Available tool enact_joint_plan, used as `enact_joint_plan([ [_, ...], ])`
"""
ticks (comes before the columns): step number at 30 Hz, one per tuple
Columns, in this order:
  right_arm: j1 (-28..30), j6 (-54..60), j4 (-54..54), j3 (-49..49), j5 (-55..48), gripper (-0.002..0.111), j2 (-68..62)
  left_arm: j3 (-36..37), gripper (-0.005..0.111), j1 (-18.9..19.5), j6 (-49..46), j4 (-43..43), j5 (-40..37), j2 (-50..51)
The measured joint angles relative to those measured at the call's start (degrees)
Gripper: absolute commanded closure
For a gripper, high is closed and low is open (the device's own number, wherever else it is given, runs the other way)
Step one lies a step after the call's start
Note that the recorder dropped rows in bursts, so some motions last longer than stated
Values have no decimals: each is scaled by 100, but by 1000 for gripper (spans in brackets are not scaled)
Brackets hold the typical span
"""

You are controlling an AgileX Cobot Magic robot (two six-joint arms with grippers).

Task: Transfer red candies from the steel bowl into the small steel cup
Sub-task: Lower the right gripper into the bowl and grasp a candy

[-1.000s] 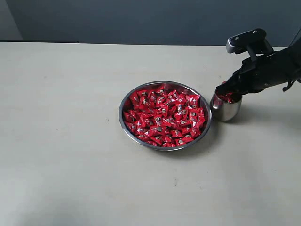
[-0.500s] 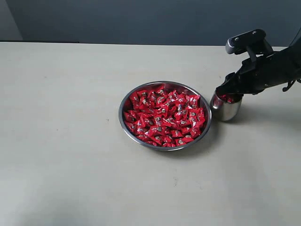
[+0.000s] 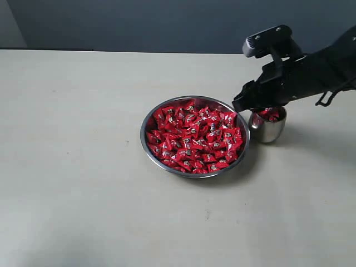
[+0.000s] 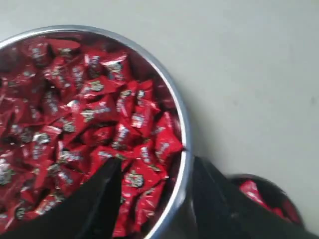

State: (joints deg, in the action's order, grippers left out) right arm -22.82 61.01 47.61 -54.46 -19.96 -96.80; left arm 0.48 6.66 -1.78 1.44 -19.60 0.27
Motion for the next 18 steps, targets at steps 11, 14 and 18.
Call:
enact_joint_plan([
  [11, -985, 104, 49, -724, 88, 64, -1110, 0, 106, 0, 0, 0, 0, 0],
  [14, -989, 104, 49, -1024, 88, 64, -1451, 0, 106, 0, 0, 0, 0, 0],
  [18, -989, 104, -16, -1202, 134, 64, -1704, 0, 106, 0, 0, 0, 0, 0],
])
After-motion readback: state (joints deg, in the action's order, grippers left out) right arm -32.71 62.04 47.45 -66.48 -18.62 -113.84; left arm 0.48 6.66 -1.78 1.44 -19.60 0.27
